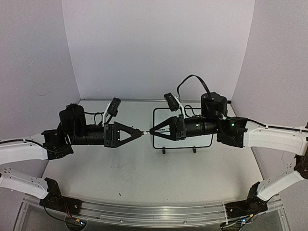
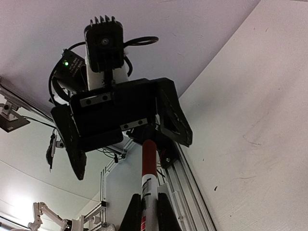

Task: Write a sentence on the whiteboard
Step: Open the pen cap from the whiteboard marker, then put down the pen cap at the corner of the board, then hold the whiteboard at the center of the board, then write a sentence on the whiteboard.

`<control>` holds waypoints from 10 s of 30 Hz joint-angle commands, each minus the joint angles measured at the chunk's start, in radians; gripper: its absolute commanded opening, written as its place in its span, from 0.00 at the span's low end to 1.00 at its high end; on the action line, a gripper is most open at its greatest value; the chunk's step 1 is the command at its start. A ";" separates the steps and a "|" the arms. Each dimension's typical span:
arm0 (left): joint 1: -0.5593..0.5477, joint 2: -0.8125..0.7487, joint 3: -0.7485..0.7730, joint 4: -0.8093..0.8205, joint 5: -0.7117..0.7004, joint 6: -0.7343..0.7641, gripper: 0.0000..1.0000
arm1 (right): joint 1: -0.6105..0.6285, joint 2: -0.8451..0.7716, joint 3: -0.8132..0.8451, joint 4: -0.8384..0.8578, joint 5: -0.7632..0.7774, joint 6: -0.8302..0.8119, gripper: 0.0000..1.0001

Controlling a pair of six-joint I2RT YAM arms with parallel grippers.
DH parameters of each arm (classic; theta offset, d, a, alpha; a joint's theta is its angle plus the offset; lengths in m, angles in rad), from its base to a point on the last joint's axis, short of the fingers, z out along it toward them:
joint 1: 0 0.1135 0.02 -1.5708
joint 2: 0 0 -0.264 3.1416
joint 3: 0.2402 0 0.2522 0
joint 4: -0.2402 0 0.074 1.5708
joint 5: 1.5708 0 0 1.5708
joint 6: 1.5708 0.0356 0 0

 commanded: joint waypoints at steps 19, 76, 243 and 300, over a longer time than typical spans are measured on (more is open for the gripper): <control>0.026 -0.041 -0.023 0.161 0.093 -0.110 0.49 | 0.011 0.028 0.005 0.157 -0.049 0.082 0.00; -0.037 0.339 -0.079 -0.205 0.062 0.060 0.00 | -0.100 -0.314 -0.212 -0.113 0.242 -0.059 0.00; 0.302 0.988 0.913 -0.668 0.158 1.017 0.00 | -0.113 0.219 -0.095 0.312 0.788 -0.222 0.00; 0.295 0.983 0.916 -0.674 0.132 1.013 0.00 | -0.096 0.183 -0.121 0.276 0.823 -0.233 0.00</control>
